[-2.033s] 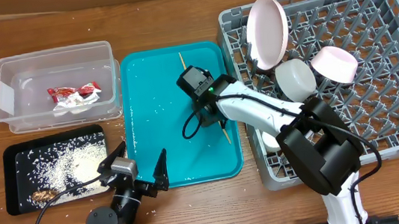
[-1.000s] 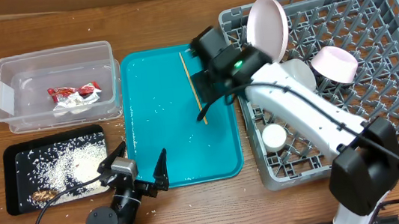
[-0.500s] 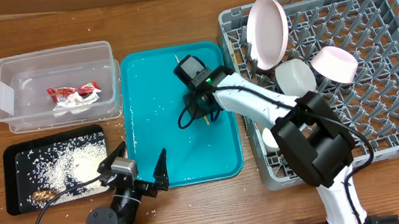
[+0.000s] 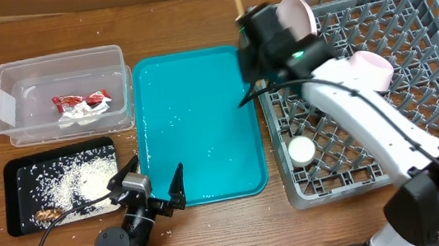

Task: Sort waste into correct bins and load items into the dishwasher
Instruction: 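Place the second chopstick into the rack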

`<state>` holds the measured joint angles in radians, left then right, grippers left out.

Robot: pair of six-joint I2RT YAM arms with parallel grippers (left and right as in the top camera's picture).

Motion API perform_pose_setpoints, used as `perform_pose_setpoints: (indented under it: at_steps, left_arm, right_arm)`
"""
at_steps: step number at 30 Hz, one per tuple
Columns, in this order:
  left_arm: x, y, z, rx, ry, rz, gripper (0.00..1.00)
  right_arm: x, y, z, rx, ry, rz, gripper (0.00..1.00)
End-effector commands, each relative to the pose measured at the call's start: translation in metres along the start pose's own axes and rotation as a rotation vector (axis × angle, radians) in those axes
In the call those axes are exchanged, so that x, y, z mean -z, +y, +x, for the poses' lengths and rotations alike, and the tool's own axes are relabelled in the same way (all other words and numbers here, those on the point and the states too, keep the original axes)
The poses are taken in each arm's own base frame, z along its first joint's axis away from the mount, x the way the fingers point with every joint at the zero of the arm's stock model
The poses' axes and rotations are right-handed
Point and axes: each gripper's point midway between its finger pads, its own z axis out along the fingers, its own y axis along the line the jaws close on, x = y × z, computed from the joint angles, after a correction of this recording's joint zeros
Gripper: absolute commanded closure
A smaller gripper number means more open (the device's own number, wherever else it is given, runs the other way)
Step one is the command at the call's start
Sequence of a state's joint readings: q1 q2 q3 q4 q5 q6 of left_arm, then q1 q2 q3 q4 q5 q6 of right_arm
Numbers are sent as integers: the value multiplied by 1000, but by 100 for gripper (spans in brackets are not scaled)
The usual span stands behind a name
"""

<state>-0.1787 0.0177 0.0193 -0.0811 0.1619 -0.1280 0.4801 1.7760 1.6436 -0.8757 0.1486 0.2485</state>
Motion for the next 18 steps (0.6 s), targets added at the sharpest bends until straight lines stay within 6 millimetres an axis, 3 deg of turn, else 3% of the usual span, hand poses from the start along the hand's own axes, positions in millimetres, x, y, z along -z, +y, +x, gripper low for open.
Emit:
perform_pose_setpoints:
  at_steps: [1,3,5,6,7,8,9,12,15,16,17,18]
  left_arm:
    - [0,-1,1,6,-3,9,0]
    - [0,-1,1,6,-3,9,0]
    - [0,-1,1,6,-3,9,0]
    - [0,-1,1,6,-3,9,0]
    - [0,-1,1,6,-3,9,0]
    - [0,-1,1,6,-3,9,0]
    - [0,-1,1,6,-3,9,0]
    - [0,-1,1,6,-3,9,0]
    - [0,-1,1,6,-3,9,0]
    - [0,-1,1,6,-3,9,0]
    - [0,-1,1,6,-3,9,0]
    - [0,-1,1,6,-3,9,0]
  right_arm:
    - [-35,-23,31,40,137,27,96]
    - [-51,-29,57,56,226,52,96]
    - [-54,-34,69,74,267,76,96]
    - [-53,-39,71,78,275,99,92]
    - [-51,-39,70,78,275,102,75]
    - [-44,-39,66,77,268,100,67]
    - [-39,-37,63,71,262,98,64]
    - [-2,-23,42,42,187,52,61]
    - [66,10,24,71,43,-72,59]
    - [80,18,22,84,16,-99,59]
    - [111,34,22,114,-44,-148,53]
    - [139,47,23,141,-96,-198,24]
